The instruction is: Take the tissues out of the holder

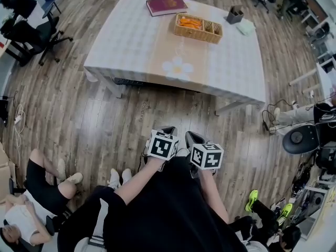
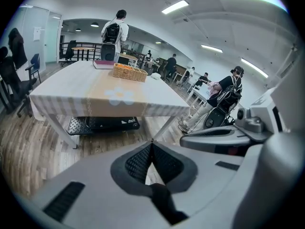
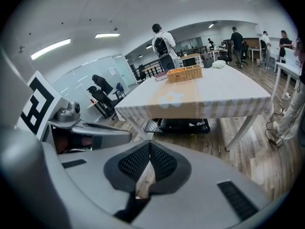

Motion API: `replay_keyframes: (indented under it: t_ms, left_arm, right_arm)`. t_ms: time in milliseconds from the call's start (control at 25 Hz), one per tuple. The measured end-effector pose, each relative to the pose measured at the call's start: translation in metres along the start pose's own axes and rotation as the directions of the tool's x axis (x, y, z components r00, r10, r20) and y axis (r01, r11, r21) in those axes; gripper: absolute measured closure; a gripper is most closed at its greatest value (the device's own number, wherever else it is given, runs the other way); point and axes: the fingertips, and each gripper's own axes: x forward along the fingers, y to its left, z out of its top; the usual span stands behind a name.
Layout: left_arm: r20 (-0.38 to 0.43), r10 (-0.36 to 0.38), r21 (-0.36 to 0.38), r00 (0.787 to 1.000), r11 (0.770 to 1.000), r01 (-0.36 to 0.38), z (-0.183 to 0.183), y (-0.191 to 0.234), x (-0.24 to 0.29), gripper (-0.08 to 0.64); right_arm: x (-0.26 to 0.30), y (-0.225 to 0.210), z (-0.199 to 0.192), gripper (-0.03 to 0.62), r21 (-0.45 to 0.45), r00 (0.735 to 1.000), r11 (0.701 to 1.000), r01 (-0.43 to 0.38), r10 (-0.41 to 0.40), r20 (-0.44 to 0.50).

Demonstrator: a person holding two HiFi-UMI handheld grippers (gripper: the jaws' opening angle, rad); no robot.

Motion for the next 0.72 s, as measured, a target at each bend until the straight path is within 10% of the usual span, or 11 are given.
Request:
replay_keyframes:
  t_ms: [720]
  left_arm:
    - [-0.024,0.029,0.005,0.999,1.000,-0.029,0.030,-0.008,0.034,0.560]
  right_arm:
    - [0.007,-0.059,0.030,0.577,0.010,0.999,0.999,0.043,-0.043,0.002]
